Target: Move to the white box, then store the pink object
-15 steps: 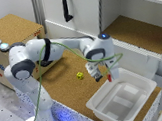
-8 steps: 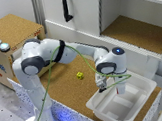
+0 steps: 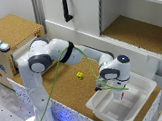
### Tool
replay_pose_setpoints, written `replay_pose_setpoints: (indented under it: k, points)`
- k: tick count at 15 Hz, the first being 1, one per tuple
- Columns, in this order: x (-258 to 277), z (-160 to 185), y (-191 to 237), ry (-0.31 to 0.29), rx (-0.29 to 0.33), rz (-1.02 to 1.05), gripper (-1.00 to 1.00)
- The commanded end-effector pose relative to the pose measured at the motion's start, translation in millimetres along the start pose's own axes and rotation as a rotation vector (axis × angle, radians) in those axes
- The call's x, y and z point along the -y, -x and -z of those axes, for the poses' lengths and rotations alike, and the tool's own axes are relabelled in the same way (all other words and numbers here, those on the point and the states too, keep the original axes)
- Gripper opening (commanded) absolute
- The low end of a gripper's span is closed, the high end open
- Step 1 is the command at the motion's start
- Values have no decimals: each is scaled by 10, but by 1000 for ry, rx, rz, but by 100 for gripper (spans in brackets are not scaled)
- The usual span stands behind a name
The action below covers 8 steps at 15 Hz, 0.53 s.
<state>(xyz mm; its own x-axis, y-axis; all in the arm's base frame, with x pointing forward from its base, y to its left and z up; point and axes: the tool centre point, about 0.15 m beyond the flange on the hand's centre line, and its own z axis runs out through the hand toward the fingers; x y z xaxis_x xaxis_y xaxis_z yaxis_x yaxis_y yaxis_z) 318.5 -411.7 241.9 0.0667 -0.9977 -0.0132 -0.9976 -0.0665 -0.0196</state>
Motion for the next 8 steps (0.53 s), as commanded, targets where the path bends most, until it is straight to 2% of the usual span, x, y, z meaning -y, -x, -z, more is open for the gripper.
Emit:
replay_pose_setpoints:
  k: [1,5,8]
  points:
    - [37,101,155,-43,36,-12,100]
    - [186,512,408,-97,-21,45,100]
    - [297,764,689,-94,-50,129,100]
